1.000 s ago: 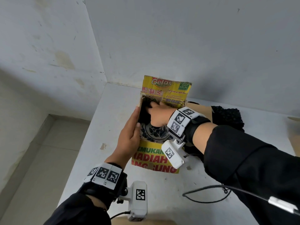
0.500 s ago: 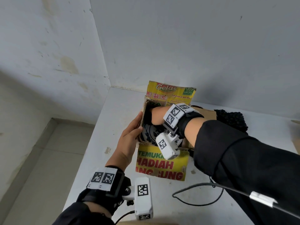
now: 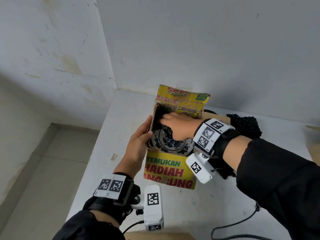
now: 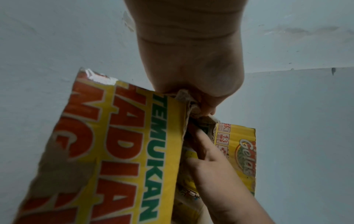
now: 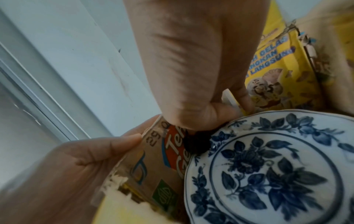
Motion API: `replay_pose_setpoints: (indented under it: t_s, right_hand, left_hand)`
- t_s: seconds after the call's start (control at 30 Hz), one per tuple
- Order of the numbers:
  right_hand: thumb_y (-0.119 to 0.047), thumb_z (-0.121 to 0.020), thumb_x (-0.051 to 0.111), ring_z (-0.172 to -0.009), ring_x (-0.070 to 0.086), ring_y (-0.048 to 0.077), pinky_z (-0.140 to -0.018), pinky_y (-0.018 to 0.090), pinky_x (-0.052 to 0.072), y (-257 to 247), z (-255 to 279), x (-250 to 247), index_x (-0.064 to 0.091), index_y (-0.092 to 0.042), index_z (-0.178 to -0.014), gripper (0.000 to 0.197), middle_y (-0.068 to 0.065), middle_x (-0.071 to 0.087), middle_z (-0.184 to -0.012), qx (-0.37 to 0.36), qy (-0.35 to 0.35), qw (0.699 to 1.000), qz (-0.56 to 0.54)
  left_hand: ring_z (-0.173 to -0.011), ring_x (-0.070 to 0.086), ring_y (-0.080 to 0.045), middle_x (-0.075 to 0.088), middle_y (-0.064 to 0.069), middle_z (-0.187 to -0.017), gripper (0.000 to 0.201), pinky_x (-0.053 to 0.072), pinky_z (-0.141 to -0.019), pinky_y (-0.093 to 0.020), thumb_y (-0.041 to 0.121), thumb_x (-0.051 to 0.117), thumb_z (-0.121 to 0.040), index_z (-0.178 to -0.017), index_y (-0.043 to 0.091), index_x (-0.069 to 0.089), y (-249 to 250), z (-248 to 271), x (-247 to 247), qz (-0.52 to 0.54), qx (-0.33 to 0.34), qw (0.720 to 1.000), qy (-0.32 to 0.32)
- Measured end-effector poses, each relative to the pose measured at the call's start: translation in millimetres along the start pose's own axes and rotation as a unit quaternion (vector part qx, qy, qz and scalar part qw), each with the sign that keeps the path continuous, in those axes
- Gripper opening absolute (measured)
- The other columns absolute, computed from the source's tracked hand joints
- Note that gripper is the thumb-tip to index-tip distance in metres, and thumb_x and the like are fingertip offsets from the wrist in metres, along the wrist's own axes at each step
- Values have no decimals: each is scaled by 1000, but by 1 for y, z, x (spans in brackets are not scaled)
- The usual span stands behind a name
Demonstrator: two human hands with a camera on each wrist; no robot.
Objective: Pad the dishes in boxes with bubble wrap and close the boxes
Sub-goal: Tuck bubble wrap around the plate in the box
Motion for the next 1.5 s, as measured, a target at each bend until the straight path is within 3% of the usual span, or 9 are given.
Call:
replay_pose_setpoints:
  t_s: [0.13, 0.27, 0.47, 0.73, 0.97, 1.07, 1.17, 1.27, 1.5]
  right_hand:
    - [-13, -86, 50, -128, 31, 28, -99, 46, 36, 2, -6, 5, 28, -21, -144, 63, 2, 31, -145, 10, -29, 998, 46]
    - [-15, -88, 51, -95, 52, 25, -68, 34, 44, 0, -16, 2, 30, -13, -142, 58, 8, 39, -138, 23, -38, 999, 24]
    - [-8, -90, 44, -108, 57, 32, -85, 38, 51, -1, -25, -4, 39, -2, -134, 44, 17, 52, -128, 43, -68, 997, 6]
    - [-2, -87, 45, -117, 48, 32, -93, 40, 49, 4, -3, 1, 25, -15, -146, 63, 8, 26, -147, 53, -28, 989, -137]
    - [-6, -91, 39, -96, 56, 29, -67, 37, 47, 1, 39, 31, 28, -20, -145, 57, 15, 49, -129, 55, -95, 983, -149]
    - [-7, -91, 37, -102, 57, 31, -66, 36, 49, 0, 52, 37, 29, -18, -145, 55, 16, 51, -127, 64, -88, 985, -137]
    - [-9, -93, 38, -101, 56, 28, -62, 29, 47, -1, 65, 32, 33, -18, -143, 51, 13, 50, -130, 61, -39, 983, -167]
    - [-10, -91, 41, -102, 55, 24, -76, 33, 51, 3, 87, 24, 46, -23, -133, 44, 8, 55, -125, 50, 19, 972, -227]
    - [-7, -87, 48, -88, 57, 18, -77, 27, 46, 55, 160, 12, 61, -23, -111, 31, 1, 63, -101, 44, 158, 929, -330]
  left_hand:
    - [-109, 62, -9, 63, 10, -123, 51, 53, -81, -21, -3, 36, -94, -130, 29, 54, 2, 0, 0, -17, 3, 1000, -1]
    - [-114, 59, -13, 61, 8, -128, 50, 50, -90, -27, -1, 36, -95, -133, 28, 52, 2, -1, 0, -32, 0, 999, -2]
    - [-113, 60, -14, 63, 9, -124, 52, 48, -93, -32, -2, 37, -95, -127, 34, 55, 1, -2, -3, -39, -7, 999, 7]
    - [-110, 58, -5, 60, 13, -120, 52, 49, -81, -20, -1, 35, -96, -139, 26, 45, 5, 4, 2, -65, 4, 998, 10]
    - [-103, 56, 0, 53, 5, -131, 52, 52, -66, -11, 2, 35, -98, -145, 25, 37, 14, 11, 9, -97, 12, 995, 6]
    - [-98, 58, -4, 52, 2, -132, 54, 51, -61, -11, -1, 35, -97, -145, 24, 36, 20, 12, 10, -127, 15, 992, 18]
    - [-115, 51, -14, 42, 4, -143, 58, 52, -76, -20, 1, 39, -95, -146, 29, 33, 33, 17, 10, -203, 40, 977, 58]
    - [-124, 42, -12, 43, 7, -139, 61, 42, -103, -37, 7, 50, -91, -145, 30, 33, 58, 29, 26, -318, 123, 936, 86]
    - [-124, 50, -19, 47, 3, -135, 55, 44, -103, -38, 15, 57, -91, -141, 30, 41, 65, 46, 127, -336, 180, 924, -30]
Point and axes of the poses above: each hand's wrist, its own z-axis away from the middle knuckle, its own x-axis out of the palm, y = z × x, the point moved 9 cm from there along -z, towards the middle knuckle
